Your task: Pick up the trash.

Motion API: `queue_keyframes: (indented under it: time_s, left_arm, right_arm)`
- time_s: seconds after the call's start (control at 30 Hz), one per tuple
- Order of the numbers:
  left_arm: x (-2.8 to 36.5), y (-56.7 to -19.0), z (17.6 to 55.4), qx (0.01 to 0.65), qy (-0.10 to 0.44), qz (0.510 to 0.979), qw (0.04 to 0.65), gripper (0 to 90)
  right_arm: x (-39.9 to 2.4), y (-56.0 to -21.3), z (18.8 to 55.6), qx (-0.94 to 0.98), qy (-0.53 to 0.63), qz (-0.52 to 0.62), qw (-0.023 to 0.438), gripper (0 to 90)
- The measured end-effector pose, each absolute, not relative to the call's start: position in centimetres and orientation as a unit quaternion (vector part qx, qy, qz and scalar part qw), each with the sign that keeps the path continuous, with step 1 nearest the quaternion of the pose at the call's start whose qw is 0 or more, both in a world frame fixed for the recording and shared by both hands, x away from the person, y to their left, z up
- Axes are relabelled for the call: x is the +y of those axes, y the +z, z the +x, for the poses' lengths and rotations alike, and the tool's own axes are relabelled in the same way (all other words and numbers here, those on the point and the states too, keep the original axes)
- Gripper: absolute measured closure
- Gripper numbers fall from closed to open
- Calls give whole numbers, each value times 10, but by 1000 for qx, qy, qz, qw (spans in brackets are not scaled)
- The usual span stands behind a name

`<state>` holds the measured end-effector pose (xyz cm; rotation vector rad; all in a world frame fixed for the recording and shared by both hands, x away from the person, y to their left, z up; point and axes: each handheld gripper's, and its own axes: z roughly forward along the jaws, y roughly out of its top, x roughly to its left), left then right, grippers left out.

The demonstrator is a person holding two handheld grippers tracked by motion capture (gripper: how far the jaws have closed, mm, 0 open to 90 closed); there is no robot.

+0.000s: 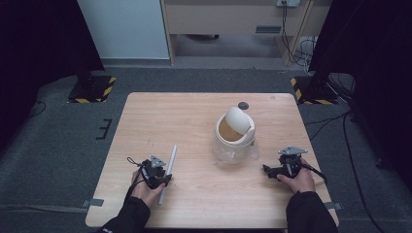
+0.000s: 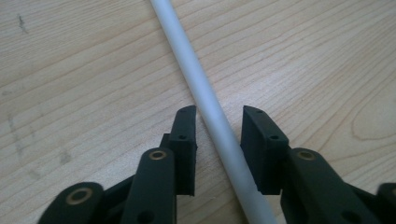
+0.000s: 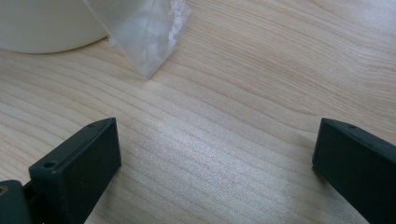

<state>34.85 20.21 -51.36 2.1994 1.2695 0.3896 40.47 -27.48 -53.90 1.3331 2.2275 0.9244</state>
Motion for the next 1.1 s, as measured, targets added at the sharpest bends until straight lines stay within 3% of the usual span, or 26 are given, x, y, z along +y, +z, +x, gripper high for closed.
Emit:
queue_keyframes:
  time_s: [0.3,0.7,1.1]
  left_arm:
    - [206,-513,351,477,148,820,280,781]
    - [209,-512,352,476,129,820,290,789]
    - [211,-488,346,464,153,798,352,789]
  right_arm:
    - [-275,-539,405,793,329,475,192,14]
    - [-275,-539,405,793,329,475,192,14]
    - [-275,-539,405,794,330,474,191,14]
